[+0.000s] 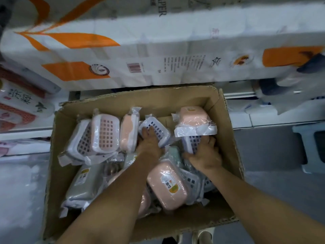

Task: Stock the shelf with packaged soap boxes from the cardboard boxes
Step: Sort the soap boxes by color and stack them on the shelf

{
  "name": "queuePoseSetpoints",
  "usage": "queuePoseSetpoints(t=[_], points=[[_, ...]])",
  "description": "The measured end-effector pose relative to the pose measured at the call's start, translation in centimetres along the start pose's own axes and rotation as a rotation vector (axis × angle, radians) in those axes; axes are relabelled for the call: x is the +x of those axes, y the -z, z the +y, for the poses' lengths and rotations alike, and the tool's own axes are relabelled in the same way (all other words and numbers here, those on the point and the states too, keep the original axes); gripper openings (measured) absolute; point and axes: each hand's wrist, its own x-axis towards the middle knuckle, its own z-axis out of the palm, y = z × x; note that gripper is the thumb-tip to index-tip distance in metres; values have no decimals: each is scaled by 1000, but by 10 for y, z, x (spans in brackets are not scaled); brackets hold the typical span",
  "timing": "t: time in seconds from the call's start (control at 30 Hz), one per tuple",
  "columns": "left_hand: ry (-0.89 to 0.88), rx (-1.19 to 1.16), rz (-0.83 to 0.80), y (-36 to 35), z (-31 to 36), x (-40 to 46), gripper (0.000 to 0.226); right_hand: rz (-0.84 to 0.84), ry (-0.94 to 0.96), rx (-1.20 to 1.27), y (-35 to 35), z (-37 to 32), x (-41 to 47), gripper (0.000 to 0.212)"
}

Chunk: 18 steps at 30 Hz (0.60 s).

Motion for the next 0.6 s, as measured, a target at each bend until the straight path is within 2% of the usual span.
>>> queuePoseSetpoints(t=[0.07,0.17,0.2,0.3,0.33,0.4,0.47,0.6], points=[[-1,61,40,3,-3,1,88,-71,-43,84,5,-2,0,94],[-56,-3,222,16,-1,-20,58,-179,-140,319,14,-1,-12,81],[-63,-50,256,22,-1,-30,55,-190,-152,417,19,-1,-18,70],[-10,-313,328,48,0,-68,59,-227,-173,687,39,4,-43,17],[14,-416,350,58,2,-81,56,-249,-200,777,46,7,-51,11],[19,-671,377,78,5,-107,38,-341,-247,944,61,12,-67,15],[-3,-911,364,96,12,-136,25,-429,-236,1048,75,13,-80,35],[-21,-1045,378,121,31,-177,22,-503,-115,1124,115,24,-93,61]])
